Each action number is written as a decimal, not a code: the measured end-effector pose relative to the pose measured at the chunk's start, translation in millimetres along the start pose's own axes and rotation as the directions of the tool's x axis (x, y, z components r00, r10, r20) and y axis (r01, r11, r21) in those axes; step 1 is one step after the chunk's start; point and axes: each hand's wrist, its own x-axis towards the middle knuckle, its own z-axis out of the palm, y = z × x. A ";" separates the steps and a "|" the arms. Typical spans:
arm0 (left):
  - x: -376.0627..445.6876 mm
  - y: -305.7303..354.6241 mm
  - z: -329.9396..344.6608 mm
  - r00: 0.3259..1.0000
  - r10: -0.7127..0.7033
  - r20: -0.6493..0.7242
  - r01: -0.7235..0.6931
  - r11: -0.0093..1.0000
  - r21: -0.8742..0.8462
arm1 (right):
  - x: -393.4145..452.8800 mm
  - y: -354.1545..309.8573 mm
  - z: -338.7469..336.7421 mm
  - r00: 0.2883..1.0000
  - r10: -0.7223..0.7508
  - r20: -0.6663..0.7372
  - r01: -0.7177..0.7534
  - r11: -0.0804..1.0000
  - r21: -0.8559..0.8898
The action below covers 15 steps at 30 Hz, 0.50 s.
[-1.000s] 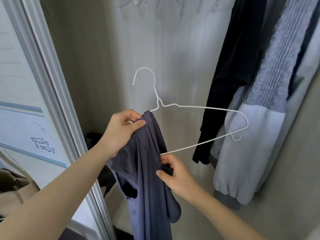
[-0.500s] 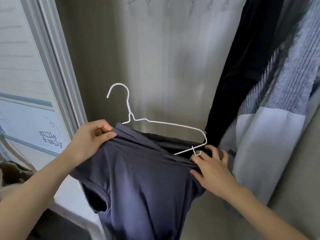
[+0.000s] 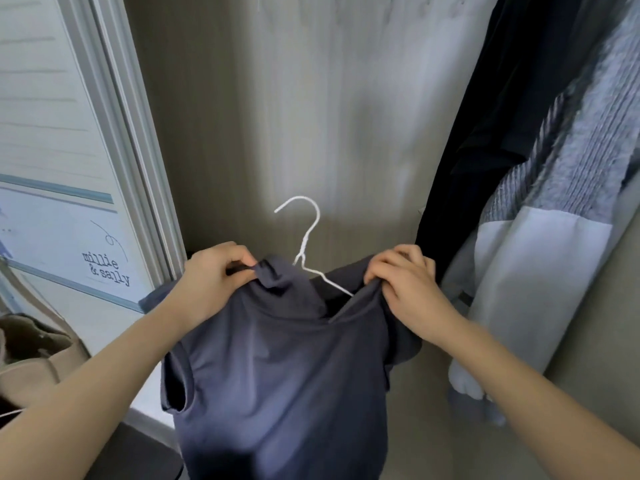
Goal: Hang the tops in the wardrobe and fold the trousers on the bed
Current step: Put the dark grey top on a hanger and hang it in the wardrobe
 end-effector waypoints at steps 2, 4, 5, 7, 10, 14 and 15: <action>5.1 12.0 11.7 1.000 0.003 0.009 -0.002 0.999 -0.040 | 16.1 -18.2 -0.5 0.999 0.000 0.034 -0.003 0.993 0.118; 7.2 19.3 21.7 1.000 0.004 0.020 -0.002 0.995 -0.098 | 27.2 -33.6 -7.8 0.998 -0.043 0.052 0.027 0.958 0.285; 7.7 22.1 24.2 1.000 -0.003 0.019 0.006 0.991 -0.137 | 30.0 -37.8 -12.6 0.997 -0.060 0.049 0.039 0.932 0.361; 8.8 23.1 22.3 1.000 -0.028 0.002 0.028 0.977 -0.213 | 30.3 -38.6 -22.8 0.999 -0.006 0.048 -0.013 0.919 0.395; 8.0 17.9 12.7 0.995 -0.099 -0.031 0.084 0.948 -0.308 | 24.1 -22.9 -29.8 0.977 0.212 -0.003 -0.210 0.967 0.146; 8.6 18.0 -0.6 0.982 -0.169 -0.084 0.117 0.893 -0.434 | 16.2 -9.8 -31.2 0.934 0.319 0.162 -0.348 0.915 0.206; 9.8 18.6 -3.0 0.981 -0.172 -0.087 0.116 0.887 -0.448 | 14.7 -8.8 -30.9 0.948 0.253 0.192 -0.295 0.927 0.232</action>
